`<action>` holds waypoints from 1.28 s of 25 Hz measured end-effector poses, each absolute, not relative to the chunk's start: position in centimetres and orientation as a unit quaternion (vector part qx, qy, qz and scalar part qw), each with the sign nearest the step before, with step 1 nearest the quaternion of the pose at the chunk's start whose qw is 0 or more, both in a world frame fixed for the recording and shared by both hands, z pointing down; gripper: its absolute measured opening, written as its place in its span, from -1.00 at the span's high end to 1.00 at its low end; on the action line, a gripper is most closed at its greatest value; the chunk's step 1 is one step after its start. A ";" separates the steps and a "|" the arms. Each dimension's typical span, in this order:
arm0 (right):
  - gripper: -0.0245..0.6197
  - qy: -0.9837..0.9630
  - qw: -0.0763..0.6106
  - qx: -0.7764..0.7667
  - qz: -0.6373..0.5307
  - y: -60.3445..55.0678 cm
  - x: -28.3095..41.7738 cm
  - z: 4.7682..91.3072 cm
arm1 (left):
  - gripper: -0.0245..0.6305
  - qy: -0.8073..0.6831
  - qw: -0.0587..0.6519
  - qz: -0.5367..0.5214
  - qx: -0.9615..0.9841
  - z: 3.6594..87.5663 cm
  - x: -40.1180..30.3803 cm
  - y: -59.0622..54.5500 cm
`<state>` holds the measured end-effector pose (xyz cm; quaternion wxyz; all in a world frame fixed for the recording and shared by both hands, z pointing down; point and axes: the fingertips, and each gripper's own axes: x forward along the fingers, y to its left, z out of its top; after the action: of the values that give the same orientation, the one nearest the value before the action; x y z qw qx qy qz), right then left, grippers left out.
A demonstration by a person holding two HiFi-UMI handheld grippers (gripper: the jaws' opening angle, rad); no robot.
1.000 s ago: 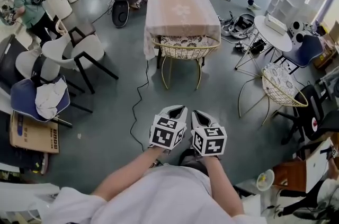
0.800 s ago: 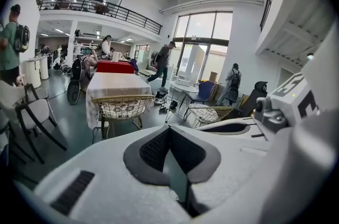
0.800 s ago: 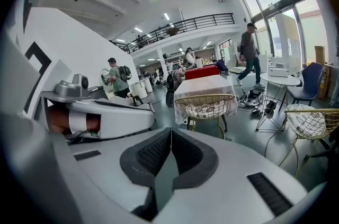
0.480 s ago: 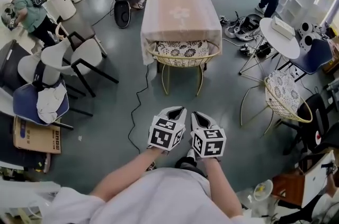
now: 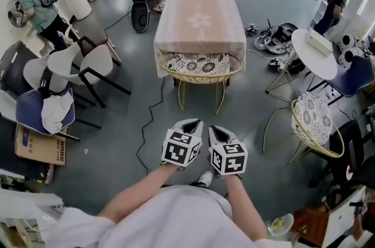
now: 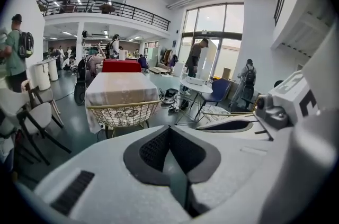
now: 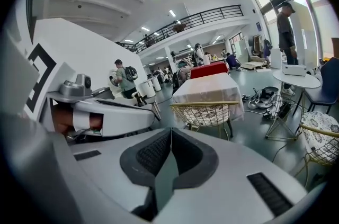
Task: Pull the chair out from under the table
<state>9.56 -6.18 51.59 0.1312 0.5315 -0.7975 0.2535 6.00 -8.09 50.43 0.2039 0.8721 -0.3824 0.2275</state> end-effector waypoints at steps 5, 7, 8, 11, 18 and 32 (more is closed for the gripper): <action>0.91 -0.811 0.131 0.513 0.250 -7.6 10.7 51.7 | 0.91 -0.404 0.199 0.227 0.864 50.2 6.7 -9.5; 0.91 -0.817 0.127 0.505 0.250 -8.0 10.8 51.6 | 0.91 -0.409 0.196 0.229 0.861 50.1 6.8 -9.9; 0.91 -0.820 0.126 0.500 0.250 -8.2 10.7 51.5 | 0.91 -0.411 0.195 0.229 0.860 50.1 6.8 -10.1; 0.91 -0.829 0.125 0.486 0.248 -8.9 10.3 51.4 | 0.91 -0.417 0.194 0.229 0.858 50.1 6.7 -10.9; 0.91 -0.833 0.144 0.480 0.237 -11.4 9.9 51.8 | 0.91 -0.418 0.202 0.225 0.857 50.6 6.3 -14.0; 0.91 -0.825 0.178 0.487 0.224 -22.2 7.4 52.5 | 0.91 -0.383 0.220 0.237 0.866 52.5 4.1 -24.7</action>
<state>7.44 -22.16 52.52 0.1785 0.4866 -0.8252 0.2242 4.09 -24.74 52.50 0.2196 0.8655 -0.3829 0.2366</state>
